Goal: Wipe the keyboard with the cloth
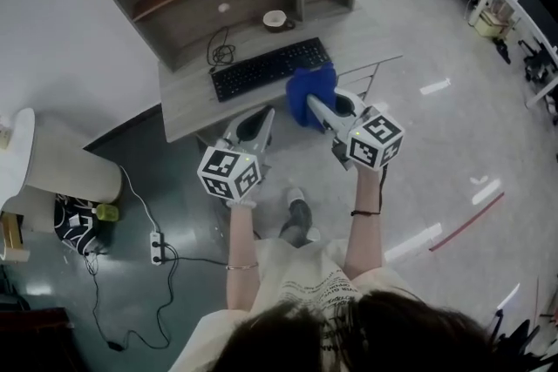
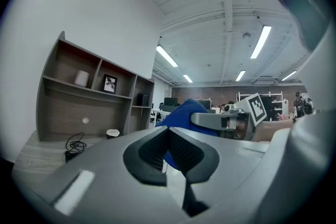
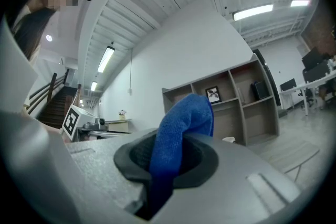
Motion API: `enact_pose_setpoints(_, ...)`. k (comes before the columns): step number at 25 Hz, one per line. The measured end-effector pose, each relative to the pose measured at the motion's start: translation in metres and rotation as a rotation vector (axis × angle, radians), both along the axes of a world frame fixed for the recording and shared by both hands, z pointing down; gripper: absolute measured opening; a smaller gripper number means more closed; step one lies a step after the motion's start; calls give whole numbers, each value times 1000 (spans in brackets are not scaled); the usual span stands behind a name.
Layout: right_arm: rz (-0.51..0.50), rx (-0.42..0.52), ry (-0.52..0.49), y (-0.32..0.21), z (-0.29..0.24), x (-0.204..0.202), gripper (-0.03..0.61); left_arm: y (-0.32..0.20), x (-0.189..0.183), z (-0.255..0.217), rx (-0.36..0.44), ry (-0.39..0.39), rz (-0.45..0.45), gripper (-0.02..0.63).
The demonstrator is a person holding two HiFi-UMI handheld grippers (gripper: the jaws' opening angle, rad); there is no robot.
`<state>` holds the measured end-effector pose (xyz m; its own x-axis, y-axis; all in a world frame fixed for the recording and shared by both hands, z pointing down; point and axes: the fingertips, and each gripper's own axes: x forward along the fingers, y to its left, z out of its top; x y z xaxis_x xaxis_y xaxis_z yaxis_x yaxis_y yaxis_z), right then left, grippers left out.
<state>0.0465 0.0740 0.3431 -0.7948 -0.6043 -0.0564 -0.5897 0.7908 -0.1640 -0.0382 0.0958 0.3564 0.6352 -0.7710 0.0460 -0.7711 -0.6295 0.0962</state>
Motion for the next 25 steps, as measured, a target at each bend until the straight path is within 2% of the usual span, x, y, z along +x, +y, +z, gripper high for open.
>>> enact_pose_setpoints(5,-9,-30,9,-29,13,0,52,-33,10,14,-35,9,16,-3)
enact_pose_setpoints(10,-17,-70,67,-66,35,-3,52,-74,12,31,-81,10,20,-3)
enact_pose_setpoints(25,-13,-124,57,-159,57,4,52,-173,23,55,-145,7,54,-3)
